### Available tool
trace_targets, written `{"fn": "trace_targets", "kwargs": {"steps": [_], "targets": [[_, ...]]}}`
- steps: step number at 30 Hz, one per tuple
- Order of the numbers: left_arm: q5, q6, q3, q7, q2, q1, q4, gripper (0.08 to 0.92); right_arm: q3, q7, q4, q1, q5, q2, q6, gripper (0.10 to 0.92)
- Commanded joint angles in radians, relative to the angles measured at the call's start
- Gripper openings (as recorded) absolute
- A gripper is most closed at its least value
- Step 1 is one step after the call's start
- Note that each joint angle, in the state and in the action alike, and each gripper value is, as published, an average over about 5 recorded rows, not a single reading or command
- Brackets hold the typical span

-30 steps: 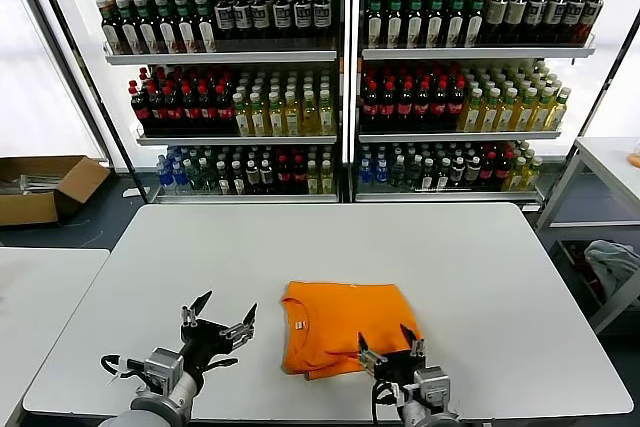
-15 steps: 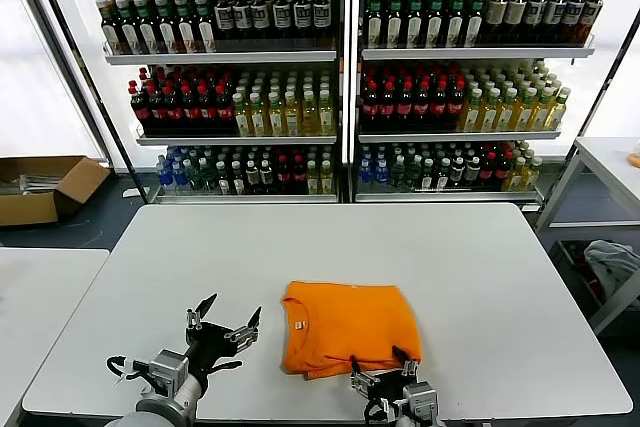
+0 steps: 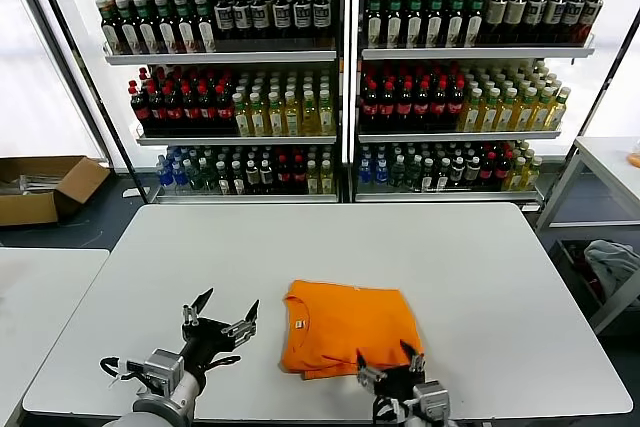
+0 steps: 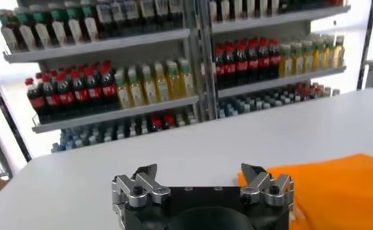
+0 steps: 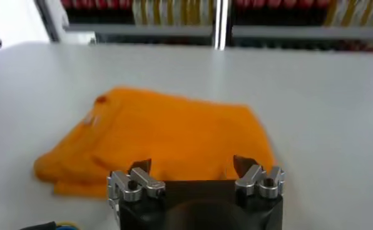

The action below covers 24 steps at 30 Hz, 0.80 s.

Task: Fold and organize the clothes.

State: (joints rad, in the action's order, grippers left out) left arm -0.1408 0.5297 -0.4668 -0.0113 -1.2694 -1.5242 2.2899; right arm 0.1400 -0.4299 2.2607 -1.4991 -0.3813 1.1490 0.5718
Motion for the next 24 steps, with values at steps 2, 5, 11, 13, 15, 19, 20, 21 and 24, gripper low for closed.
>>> {"fn": "trace_targets", "kwargs": {"steps": [2,5,11,13,15,19,20,21,24], "targets": [[0.002,-0.169,0.018,-0.058,-0.112,0.002,0.007,0.823,0.439,0.03,0.039,0.009,0.145,-0.018,-0.111,0.823],[0.003,-0.221,0.025,-0.073,-0.131,0.004,-0.006,0.823,0.516,0.015,-0.032,0.003,0.126,-0.033,-0.156,0.823],[0.012,-0.264,0.053,-0.084,-0.174,0.025,-0.039,0.823,0.532,0.016,-0.163,-0.005,0.088,-0.044,-0.262,0.823],[0.018,-0.274,0.063,-0.086,-0.193,0.033,-0.054,0.823,0.52,0.021,-0.187,-0.006,0.091,-0.031,-0.291,0.823],[0.021,-0.285,0.069,-0.086,-0.201,0.036,-0.063,0.823,0.506,0.026,-0.19,-0.004,0.085,-0.012,-0.3,0.823],[0.019,-0.304,0.063,-0.084,-0.196,0.037,-0.072,0.823,0.474,0.025,-0.161,0.011,0.07,0.032,-0.294,0.823],[0.018,-0.307,0.059,-0.084,-0.192,0.039,-0.074,0.823,0.465,0.024,-0.153,0.016,0.071,0.043,-0.291,0.823],[0.018,-0.309,0.054,-0.083,-0.188,0.042,-0.078,0.823,0.456,0.022,-0.145,0.02,0.073,0.052,-0.287,0.823],[0.021,-0.311,0.041,-0.085,-0.174,0.056,-0.093,0.823,0.431,0.02,-0.122,0.036,0.082,0.077,-0.27,0.823]]}}
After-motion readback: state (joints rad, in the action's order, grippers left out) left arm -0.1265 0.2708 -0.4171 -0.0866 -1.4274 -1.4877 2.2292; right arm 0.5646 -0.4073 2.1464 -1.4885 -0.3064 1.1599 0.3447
